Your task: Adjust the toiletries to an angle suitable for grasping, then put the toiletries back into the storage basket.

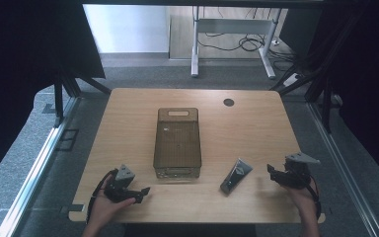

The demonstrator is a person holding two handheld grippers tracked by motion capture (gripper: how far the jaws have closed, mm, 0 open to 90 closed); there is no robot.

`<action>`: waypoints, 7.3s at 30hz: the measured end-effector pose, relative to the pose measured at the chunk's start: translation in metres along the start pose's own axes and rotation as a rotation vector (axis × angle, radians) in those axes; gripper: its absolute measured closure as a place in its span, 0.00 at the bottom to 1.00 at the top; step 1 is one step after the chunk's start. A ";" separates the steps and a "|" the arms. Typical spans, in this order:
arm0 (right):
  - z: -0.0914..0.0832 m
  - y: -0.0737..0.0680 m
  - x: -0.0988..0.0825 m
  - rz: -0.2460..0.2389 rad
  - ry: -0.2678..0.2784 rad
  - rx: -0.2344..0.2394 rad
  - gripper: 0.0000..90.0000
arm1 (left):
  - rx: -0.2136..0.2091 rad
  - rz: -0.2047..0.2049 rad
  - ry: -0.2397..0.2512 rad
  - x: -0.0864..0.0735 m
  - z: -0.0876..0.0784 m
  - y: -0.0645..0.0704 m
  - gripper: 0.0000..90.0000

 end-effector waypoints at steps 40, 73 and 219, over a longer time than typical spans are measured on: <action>-0.005 -0.019 -0.001 -0.044 -0.059 0.205 0.81 | -0.004 -0.038 -0.008 0.009 0.003 -0.015 0.25; -0.026 -0.097 0.030 -0.432 -0.387 0.337 0.98 | -0.031 0.008 -0.002 0.010 -0.009 -0.007 0.25; 0.031 -0.138 0.037 -0.361 -0.552 0.304 0.38 | -0.044 0.031 -0.054 0.005 0.002 0.000 0.25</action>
Point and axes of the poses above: each handheld gripper's, and its own axes: z roughly forward along the jaws, x roughly out of its top, y roughly to its right, the point moved 7 cm from there along z, roughly forward along the jaws, and after that the axes turned 2 degrees about z, right-handed, at the moved point
